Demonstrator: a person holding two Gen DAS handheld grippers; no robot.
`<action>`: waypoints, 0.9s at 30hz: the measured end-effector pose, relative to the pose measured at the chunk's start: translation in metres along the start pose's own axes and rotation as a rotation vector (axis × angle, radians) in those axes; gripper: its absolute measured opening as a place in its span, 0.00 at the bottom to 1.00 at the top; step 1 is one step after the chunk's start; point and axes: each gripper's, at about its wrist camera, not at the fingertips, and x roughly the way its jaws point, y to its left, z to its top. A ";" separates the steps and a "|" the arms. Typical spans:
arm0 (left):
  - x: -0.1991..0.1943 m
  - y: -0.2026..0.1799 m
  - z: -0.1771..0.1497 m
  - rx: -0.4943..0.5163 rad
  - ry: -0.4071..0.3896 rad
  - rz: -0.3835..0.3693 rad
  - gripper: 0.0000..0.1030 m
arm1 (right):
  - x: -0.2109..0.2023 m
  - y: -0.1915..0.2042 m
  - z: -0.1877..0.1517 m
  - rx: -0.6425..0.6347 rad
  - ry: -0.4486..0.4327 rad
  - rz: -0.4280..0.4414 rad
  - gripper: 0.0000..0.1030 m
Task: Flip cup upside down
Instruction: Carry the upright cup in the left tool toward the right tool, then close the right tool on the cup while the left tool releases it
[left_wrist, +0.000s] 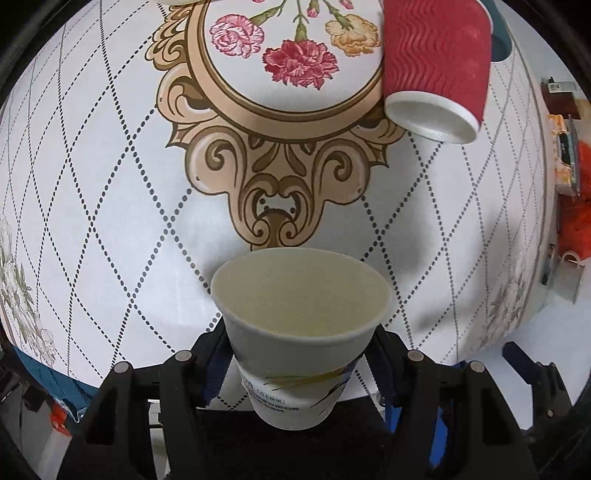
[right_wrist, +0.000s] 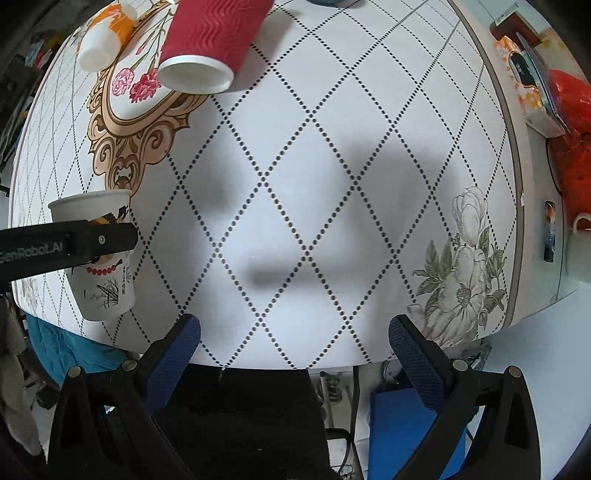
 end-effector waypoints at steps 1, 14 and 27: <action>0.004 -0.005 0.000 -0.001 -0.001 0.007 0.62 | 0.001 -0.005 -0.002 0.000 -0.002 0.000 1.00; 0.020 -0.013 -0.001 -0.037 -0.011 0.038 0.85 | -0.002 -0.019 0.011 0.012 -0.007 0.005 1.00; -0.072 0.021 -0.018 -0.049 -0.140 -0.028 0.86 | -0.022 -0.019 0.015 0.029 -0.030 0.062 1.00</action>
